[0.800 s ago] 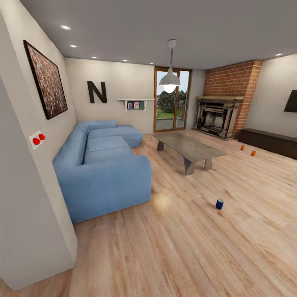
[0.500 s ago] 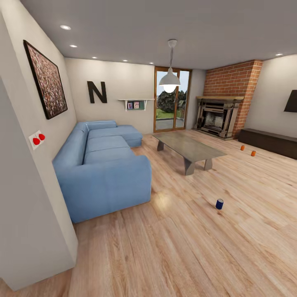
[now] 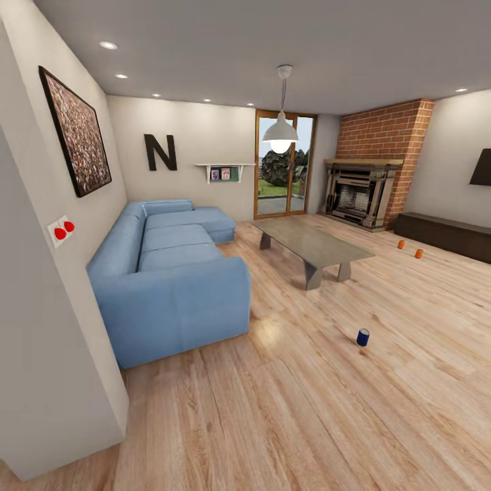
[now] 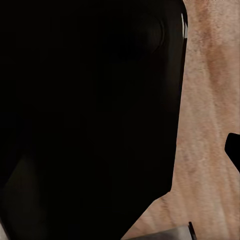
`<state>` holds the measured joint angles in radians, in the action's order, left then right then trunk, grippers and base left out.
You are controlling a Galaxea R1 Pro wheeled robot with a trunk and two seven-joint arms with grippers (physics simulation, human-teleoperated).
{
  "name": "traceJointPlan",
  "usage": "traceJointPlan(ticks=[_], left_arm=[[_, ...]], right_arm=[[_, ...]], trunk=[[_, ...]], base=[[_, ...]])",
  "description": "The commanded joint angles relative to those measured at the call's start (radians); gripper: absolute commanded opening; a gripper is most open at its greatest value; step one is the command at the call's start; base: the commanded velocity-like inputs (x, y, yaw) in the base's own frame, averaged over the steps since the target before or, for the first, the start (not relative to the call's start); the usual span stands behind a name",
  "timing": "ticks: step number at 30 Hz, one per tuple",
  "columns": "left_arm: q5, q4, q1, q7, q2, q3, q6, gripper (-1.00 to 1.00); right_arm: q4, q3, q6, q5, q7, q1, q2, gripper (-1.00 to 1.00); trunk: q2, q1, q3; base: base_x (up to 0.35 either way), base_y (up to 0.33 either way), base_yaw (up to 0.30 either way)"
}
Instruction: Put the three can of soda from the living room inside the tash can in the kitchen.
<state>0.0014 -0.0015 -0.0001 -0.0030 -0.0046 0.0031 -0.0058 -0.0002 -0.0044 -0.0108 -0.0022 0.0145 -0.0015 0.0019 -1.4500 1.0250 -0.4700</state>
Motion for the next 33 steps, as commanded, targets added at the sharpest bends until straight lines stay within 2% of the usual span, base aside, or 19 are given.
traceJointPlan(ticks=[1,6,13,14,15,16,17,18,24,25,28,30,33], left_arm=[[0.0,0.0,0.0,0.0,0.0,0.0,0.0,1.0],[-0.001,-0.029,-0.027,0.001,0.022,-0.002,-0.028,1.0],[0.001,-0.068,-0.033,0.001,0.027,0.0,-0.059,1.0],[0.001,-0.582,-0.032,0.001,0.027,-0.001,-0.059,1.0],[0.001,-0.645,-0.032,0.001,0.027,-0.001,-0.059,1.0],[0.001,-0.779,-0.03,0.001,0.027,-0.003,-0.054,1.0],[0.001,-0.779,-0.03,0.001,0.027,-0.003,-0.054,1.0],[0.001,-0.913,-0.025,0.001,0.027,-0.004,-0.041,1.0],[0.001,-1.237,-0.004,0.001,0.027,-0.007,0.025,1.0],[0.002,-1.35,0.001,0.0,0.027,-0.008,0.043,1.0],[0.002,-1.446,0.005,0.0,0.027,-0.008,0.052,1.0],[0.002,-1.524,0.01,-0.001,0.028,-0.007,0.048,1.0],[0.002,-1.555,0.014,-0.002,0.029,-0.006,0.045,1.0]], right_arm=[[-0.001,0.0,0.002,0.0,0.0,0.0,0.0,1.0],[-0.03,0.006,0.03,0.014,0.02,0.001,-0.028,1.0],[-0.069,0.0,0.069,0.013,0.059,0.009,-0.068,1.0],[-0.552,-0.002,0.191,0.012,0.092,0.009,-0.072,1.0],[-0.583,-0.003,0.192,0.011,0.094,0.009,-0.073,1.0],[-0.644,-0.005,0.194,0.01,0.097,0.01,-0.074,1.0],[-0.644,-0.005,0.194,0.01,0.097,0.01,-0.074,1.0],[-0.707,-0.006,0.195,0.009,0.099,0.01,-0.075,1.0],[-0.956,-0.007,0.189,0.009,0.102,0.011,-0.078,1.0],[-1.112,-0.012,0.17,0.009,0.103,0.017,-0.081,1.0],[-1.273,-0.03,0.126,0.009,0.103,0.041,-0.081,1.0],[-1.45,-0.055,0.072,0.008,0.107,0.083,-0.081,1.0],[-1.515,-0.077,0.054,0.008,0.12,0.103,-0.081,1.0]], trunk=[[0.0,0.0,0.0],[0.0,0.0,0.0],[0.0,0.0,0.0],[0.0,0.0,0.0],[0.0,0.0,0.0],[0.0,0.0,0.0],[0.0,0.0,0.0],[0.0,0.0,0.0],[0.0,0.0,0.0],[0.0,0.0,0.0],[0.0,0.0,0.0],[0.0,0.0,0.0],[0.0,0.0,0.0]], base=[[0.0,0.0,0.0],[0.0,0.0,0.0],[0.0,0.0,0.0],[0.0,0.0,0.0],[0.006,0.0,0.0],[0.035,0.0,0.0],[0.035,0.0,0.0],[0.064,0.0,0.0],[0.047,0.0,0.0],[0.013,0.0,0.0],[0.009,0.0,0.0],[0.004,0.0,0.0],[0.002,0.0,0.0]])
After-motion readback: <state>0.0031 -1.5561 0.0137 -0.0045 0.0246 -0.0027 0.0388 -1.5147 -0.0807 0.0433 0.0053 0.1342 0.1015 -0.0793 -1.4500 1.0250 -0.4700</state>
